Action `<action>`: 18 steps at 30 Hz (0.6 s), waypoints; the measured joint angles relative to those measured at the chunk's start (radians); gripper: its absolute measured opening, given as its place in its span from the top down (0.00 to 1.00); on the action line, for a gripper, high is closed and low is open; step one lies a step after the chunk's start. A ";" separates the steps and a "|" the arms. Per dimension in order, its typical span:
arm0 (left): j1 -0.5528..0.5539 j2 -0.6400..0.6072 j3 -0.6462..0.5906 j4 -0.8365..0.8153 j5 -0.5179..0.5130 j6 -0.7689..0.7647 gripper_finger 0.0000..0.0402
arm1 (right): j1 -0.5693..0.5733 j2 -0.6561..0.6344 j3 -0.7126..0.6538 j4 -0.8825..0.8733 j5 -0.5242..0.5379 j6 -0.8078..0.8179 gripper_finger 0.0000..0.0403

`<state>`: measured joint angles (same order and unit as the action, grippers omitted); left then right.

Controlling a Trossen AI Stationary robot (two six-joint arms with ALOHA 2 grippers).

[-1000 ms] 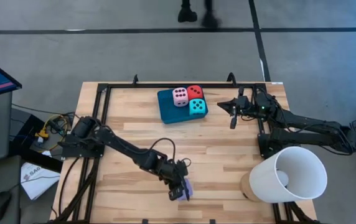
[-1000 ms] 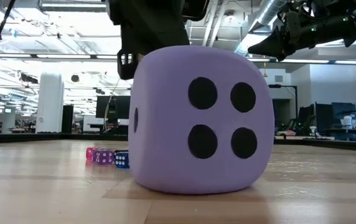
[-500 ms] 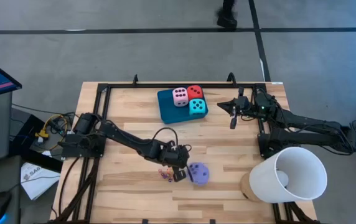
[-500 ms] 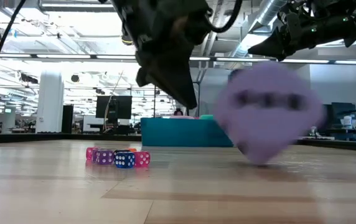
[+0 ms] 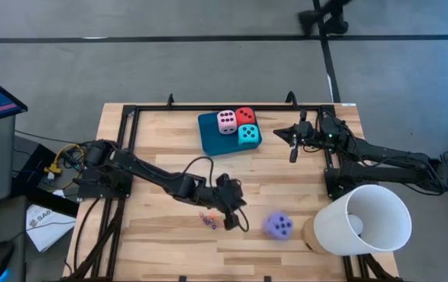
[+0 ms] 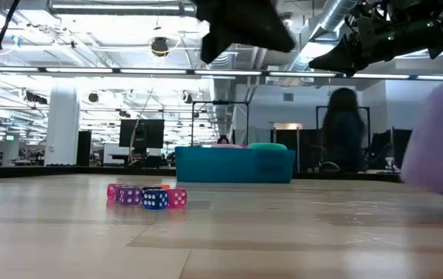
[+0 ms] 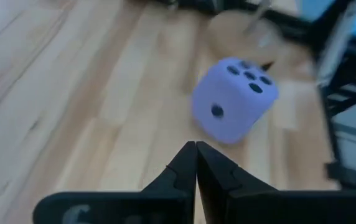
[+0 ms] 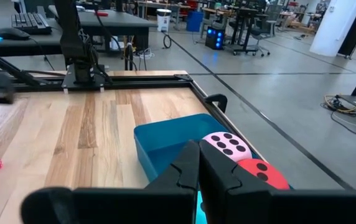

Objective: Pick & Place Dice
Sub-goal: Put the large purple dice into the blue bin

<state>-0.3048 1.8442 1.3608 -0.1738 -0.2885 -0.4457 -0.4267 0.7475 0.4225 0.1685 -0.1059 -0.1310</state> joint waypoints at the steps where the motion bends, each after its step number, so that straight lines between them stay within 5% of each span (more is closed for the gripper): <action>1: -0.001 0.013 0.000 0.021 0.003 0.012 1.00 | 0.000 0.000 0.000 0.000 0.000 0.000 1.00; 12: 0.005 0.157 -0.002 0.291 0.073 0.083 1.00 | 0.000 0.000 0.000 -0.006 0.000 0.000 1.00; 18: 0.006 0.183 -0.001 0.389 0.245 0.083 1.00 | 0.000 0.000 0.000 -0.005 0.000 0.000 1.00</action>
<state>-0.2985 2.0272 1.3594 0.2155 -0.0438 -0.3630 -0.4263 0.7475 0.4225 0.1631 -0.1062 -0.1310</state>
